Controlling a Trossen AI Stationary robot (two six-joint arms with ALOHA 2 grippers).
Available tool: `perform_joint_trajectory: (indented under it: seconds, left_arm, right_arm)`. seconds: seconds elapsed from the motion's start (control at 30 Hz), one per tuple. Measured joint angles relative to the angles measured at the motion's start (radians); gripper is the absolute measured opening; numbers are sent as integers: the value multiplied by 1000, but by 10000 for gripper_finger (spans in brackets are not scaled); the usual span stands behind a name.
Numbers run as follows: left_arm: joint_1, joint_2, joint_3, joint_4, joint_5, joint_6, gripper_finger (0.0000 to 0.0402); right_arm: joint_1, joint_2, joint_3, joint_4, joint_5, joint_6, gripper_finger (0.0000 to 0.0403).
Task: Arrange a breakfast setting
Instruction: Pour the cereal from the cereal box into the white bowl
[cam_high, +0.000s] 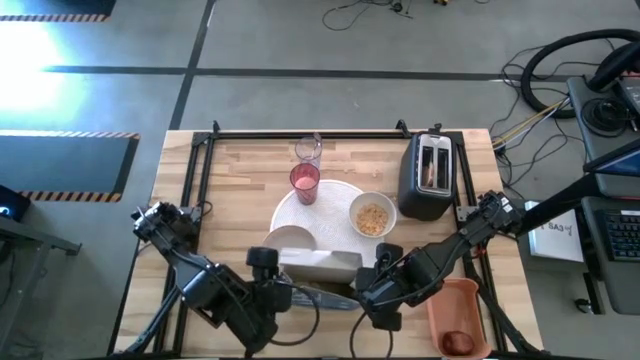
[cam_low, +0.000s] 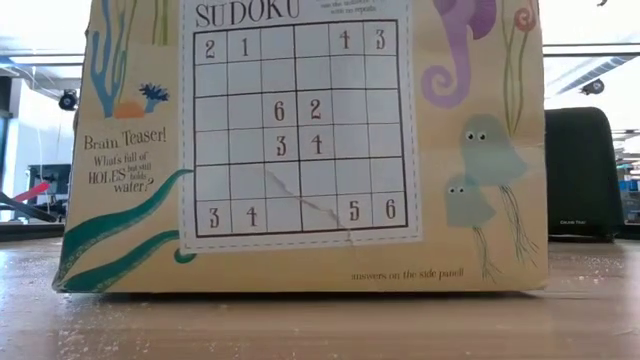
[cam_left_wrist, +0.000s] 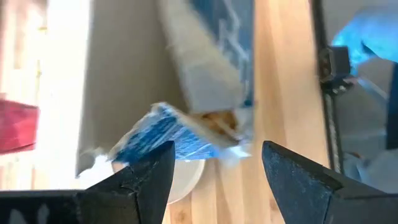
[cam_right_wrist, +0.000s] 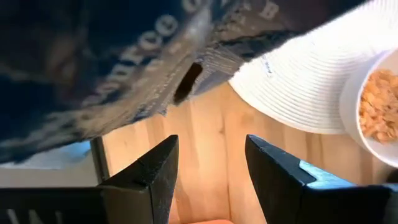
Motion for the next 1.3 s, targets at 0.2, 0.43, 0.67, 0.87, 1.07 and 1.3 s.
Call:
perform_joint_trajectory:
  seconds: [0.2,0.43,0.67,0.87,1.07,1.3]
  left_arm:
    - [-42,-1,0,-40,-109,-110,225]
    - [-83,-2,-19,-49,-165,-229,225]
    - [-110,-34,-102,-46,-155,-361,225]
    - [-164,-80,-224,31,-211,-455,225]
    - [-193,-174,-399,136,-274,-514,225]
    - [-198,-371,-740,457,-317,-498,225]
  right_arm:
    - [1,0,0,-40,22,8,176]
    - [2,-1,0,-44,28,8,176]
    - [2,-2,0,-44,28,8,176]
    - [2,-2,0,-44,28,8,176]
    - [2,-2,0,-41,28,13,176]
    - [2,-1,0,-24,27,20,176]
